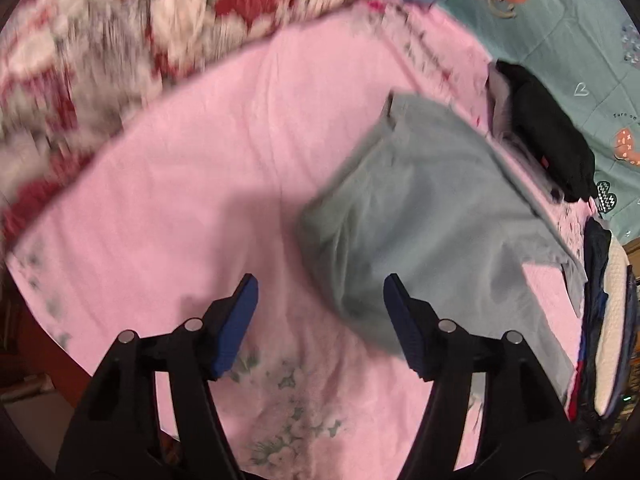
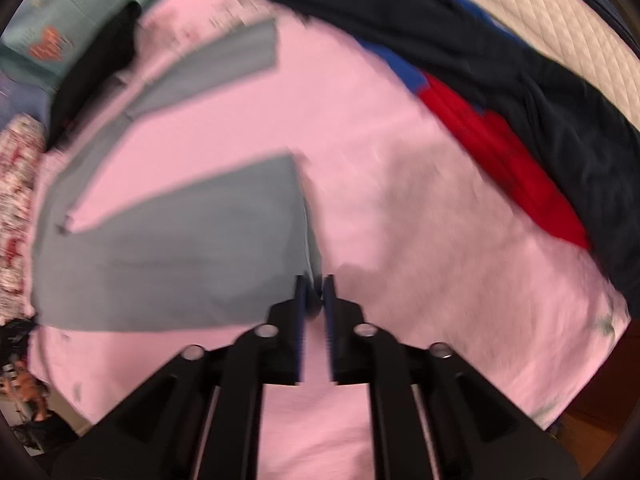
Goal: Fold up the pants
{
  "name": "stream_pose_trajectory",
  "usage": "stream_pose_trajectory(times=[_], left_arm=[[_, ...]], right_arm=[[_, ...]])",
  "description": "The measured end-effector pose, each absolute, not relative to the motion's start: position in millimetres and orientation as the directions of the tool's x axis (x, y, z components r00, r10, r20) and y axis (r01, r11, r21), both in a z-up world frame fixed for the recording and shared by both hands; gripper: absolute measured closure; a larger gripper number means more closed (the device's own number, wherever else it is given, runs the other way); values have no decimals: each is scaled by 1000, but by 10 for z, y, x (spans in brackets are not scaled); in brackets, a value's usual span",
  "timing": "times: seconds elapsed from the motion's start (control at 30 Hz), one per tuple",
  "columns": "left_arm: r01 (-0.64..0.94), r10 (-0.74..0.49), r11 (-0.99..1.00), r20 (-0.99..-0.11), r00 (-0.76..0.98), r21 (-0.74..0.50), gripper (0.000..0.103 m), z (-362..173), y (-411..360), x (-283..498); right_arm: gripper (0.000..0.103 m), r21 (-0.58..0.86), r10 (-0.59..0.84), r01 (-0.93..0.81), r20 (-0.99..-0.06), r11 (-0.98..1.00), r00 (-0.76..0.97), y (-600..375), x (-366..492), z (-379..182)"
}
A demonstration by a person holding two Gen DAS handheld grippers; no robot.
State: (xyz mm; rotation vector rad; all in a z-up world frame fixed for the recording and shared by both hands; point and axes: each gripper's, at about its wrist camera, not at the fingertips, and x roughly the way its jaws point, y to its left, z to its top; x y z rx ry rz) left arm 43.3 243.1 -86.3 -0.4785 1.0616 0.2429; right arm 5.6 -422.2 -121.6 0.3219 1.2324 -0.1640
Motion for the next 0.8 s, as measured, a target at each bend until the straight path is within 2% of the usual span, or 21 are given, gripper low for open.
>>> stream_pose_trajectory(times=[0.03,0.1,0.23,0.27,0.33,0.4,0.7,0.73,0.77,0.8], left_arm=[[-396,-42,880,-874,484,-262,37,-775,2406,510],[-337,-123,885,-860,495,-320,37,-651,2341,805],[-244,-195,908,-860,472,-340,40,-716,2079,1475],[-232,-203,914,-868,453,-334,46,-791,2011,1618],[-216,-206,926,-895,396,-309,80,-963,1884,1838],[-205,-232,927,-908,349,-316,87,-1106,1797,1924],[-216,-211,931,-917,339,-295,87,-1277,1779,2029],[-217,-209,931,-917,339,-292,87,-1272,1778,2030],[-215,-206,933,-918,340,-289,87,-1273,1765,2033],[-214,-204,934,-918,340,-287,87,-1271,1765,2028]], right_arm=[[65,105,-3,298,-941,949,339,-4213,74,-1126],[61,86,-40,272,-904,959,426,-4189,185,-825],[50,220,113,163,-860,962,498,-4161,782,-514],[48,248,147,147,-859,958,491,-4167,1046,-524],[48,259,158,160,-871,953,465,-4184,1474,-629],[48,239,132,207,-893,949,430,-4283,1864,-812],[48,226,150,235,-941,945,304,-4294,2308,-1286],[49,212,135,230,-941,950,311,-4271,2313,-1292],[55,188,112,221,-942,957,317,-4230,2312,-1294],[79,150,77,206,-944,967,322,-4172,2310,-1290]])
